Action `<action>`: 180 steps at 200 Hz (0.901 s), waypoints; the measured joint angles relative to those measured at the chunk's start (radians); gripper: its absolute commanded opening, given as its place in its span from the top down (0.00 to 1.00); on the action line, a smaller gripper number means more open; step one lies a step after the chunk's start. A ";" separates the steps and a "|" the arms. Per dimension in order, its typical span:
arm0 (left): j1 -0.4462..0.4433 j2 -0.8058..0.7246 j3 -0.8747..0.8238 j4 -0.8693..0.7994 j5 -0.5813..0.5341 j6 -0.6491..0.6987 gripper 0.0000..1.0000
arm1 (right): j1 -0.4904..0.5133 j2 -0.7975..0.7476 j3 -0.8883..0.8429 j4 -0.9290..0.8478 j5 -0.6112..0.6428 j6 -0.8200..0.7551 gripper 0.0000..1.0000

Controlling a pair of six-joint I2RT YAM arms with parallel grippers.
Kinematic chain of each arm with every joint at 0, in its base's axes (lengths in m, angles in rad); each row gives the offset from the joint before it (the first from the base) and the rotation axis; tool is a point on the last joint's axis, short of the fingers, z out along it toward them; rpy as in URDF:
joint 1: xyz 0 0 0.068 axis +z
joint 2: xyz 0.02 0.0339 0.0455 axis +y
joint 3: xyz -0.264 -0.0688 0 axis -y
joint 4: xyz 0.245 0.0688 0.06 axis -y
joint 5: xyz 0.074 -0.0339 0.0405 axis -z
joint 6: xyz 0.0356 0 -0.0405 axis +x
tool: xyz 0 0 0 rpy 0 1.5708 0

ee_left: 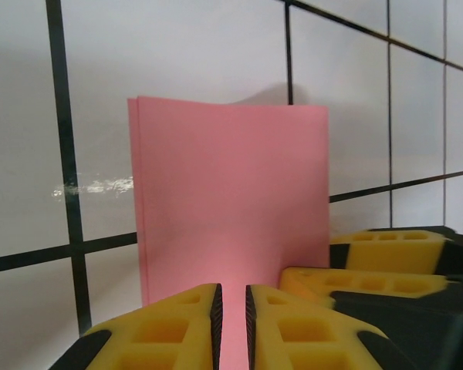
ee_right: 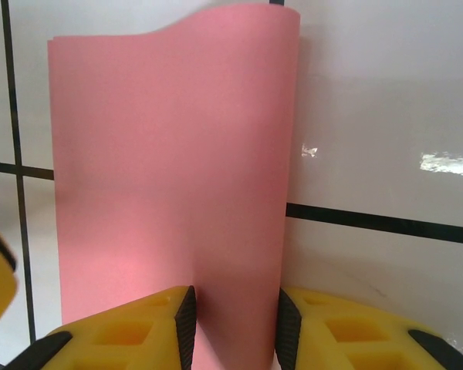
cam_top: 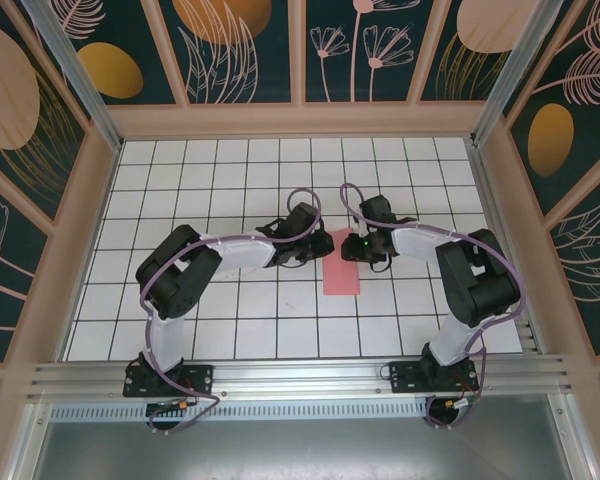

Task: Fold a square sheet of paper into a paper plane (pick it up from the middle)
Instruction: Fold the square sheet of paper in half at the center of the table.

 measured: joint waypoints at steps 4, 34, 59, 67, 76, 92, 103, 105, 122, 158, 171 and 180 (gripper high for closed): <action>0.000 0.003 0.000 0.000 0.001 0.000 0.82 | 0.001 0.001 0.001 0.000 0.001 0.000 0.63; 0.000 0.022 0.000 -0.003 0.016 0.000 0.82 | 0.007 0.009 0.015 -0.018 0.014 -0.008 0.63; 0.000 0.026 0.001 -0.008 0.019 0.000 0.83 | 0.010 0.011 0.018 -0.023 0.020 -0.017 0.62; 0.000 0.027 0.002 -0.008 0.019 0.000 0.82 | 0.011 0.013 0.020 -0.026 0.020 -0.019 0.62; 0.000 0.029 0.005 -0.008 0.019 0.000 0.83 | 0.011 0.014 0.022 -0.027 0.022 -0.019 0.62; 0.000 0.032 0.008 -0.008 0.019 0.000 0.83 | 0.012 0.017 0.028 -0.035 0.023 -0.019 0.61; 0.000 0.033 0.009 -0.008 0.021 0.000 0.83 | 0.012 0.019 0.031 -0.038 0.023 -0.019 0.61; 0.000 0.034 0.009 -0.008 0.022 0.000 0.83 | 0.013 0.020 0.032 -0.039 0.023 -0.019 0.61; 0.000 0.038 0.010 -0.008 0.024 0.000 0.83 | 0.013 0.022 0.034 -0.042 0.023 -0.019 0.61; 0.000 0.051 0.010 -0.008 0.030 0.000 0.84 | 0.013 0.026 0.040 -0.050 0.024 -0.019 0.61; 0.000 0.055 0.010 -0.008 0.031 0.000 0.84 | 0.013 0.026 0.041 -0.050 0.024 -0.019 0.61; 0.000 0.055 0.010 -0.008 0.034 0.000 0.84 | 0.013 0.026 0.041 -0.051 0.024 -0.019 0.61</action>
